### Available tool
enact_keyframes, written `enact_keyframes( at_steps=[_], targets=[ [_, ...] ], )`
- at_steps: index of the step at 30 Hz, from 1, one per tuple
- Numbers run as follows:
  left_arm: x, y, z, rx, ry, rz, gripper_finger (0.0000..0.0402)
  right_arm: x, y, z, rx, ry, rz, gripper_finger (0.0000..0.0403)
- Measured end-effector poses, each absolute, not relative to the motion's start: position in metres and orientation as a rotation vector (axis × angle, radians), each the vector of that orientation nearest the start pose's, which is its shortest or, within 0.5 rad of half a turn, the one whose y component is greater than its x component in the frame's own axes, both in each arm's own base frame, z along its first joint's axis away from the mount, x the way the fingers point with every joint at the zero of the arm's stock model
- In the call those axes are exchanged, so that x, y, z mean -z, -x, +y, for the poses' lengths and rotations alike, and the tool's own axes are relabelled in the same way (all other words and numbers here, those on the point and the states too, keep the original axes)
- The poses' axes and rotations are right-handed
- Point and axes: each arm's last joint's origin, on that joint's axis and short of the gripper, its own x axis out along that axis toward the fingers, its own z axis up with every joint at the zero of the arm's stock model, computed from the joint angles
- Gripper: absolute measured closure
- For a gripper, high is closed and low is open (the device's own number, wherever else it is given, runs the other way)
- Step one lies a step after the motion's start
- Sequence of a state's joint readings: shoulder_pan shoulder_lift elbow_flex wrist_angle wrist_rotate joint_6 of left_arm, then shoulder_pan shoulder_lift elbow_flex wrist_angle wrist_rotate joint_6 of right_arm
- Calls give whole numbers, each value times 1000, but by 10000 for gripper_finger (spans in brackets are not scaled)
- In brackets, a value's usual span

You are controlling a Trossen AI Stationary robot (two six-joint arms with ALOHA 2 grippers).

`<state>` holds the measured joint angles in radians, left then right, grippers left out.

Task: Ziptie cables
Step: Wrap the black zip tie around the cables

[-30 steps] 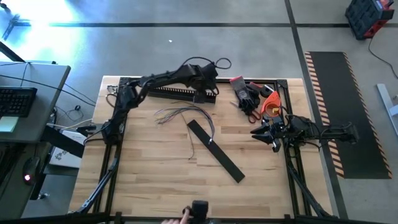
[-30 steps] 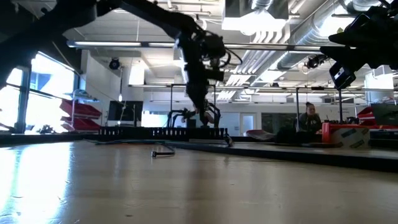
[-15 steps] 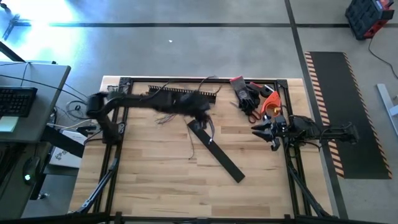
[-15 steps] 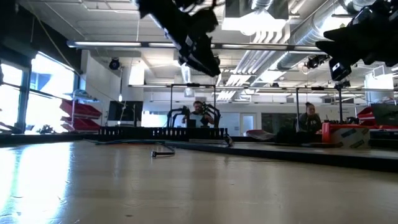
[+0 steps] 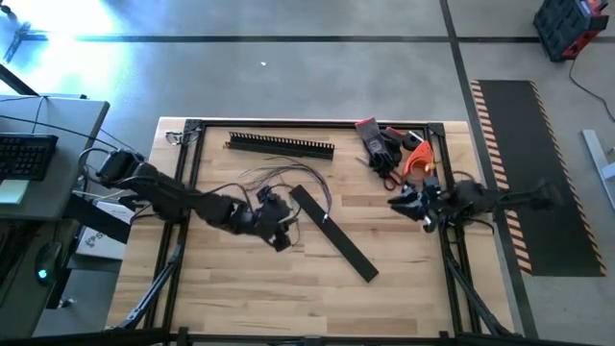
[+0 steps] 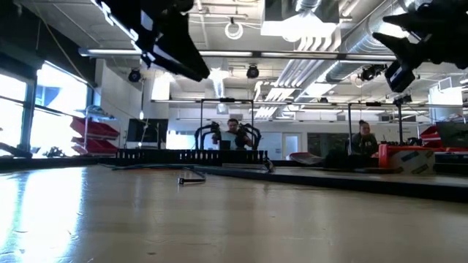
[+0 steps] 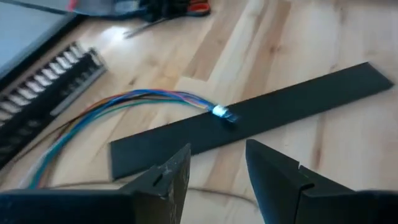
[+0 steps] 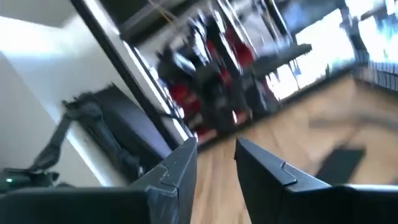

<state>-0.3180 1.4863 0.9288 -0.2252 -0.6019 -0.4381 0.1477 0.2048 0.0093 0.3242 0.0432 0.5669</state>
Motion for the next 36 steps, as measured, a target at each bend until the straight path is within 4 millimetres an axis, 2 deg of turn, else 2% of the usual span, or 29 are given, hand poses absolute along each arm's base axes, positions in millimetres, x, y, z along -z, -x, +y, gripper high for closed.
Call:
enact_keyframes(
  at_steps=[5,9,14,17,19,22,26,32,36],
  targets=[
    [-220,-278,-91,-467,11,667,273,-162,-127,36,-31,-570,57,281],
    [-212,-268,-98,-478,6,743,273,-150,-147,56,42,-513,216,221],
    [-207,-252,-110,-487,3,812,273,-154,-199,95,46,-336,340,123],
    [-205,-243,-120,-477,-7,830,273,-151,-239,118,149,-198,417,85],
    [-205,-237,-127,-476,-25,826,273,-145,-260,129,290,-153,484,77],
    [-205,-228,-138,-490,-36,789,273,-132,-282,136,508,-172,560,74],
    [-206,-220,-149,-506,-42,720,273,-108,-299,143,607,-189,630,73],
    [-207,-214,-156,-504,-58,682,273,-83,-313,147,650,-152,677,74],
    [-207,-213,-156,-507,-52,680,273,-78,-308,141,735,-180,707,95]
  ],
)
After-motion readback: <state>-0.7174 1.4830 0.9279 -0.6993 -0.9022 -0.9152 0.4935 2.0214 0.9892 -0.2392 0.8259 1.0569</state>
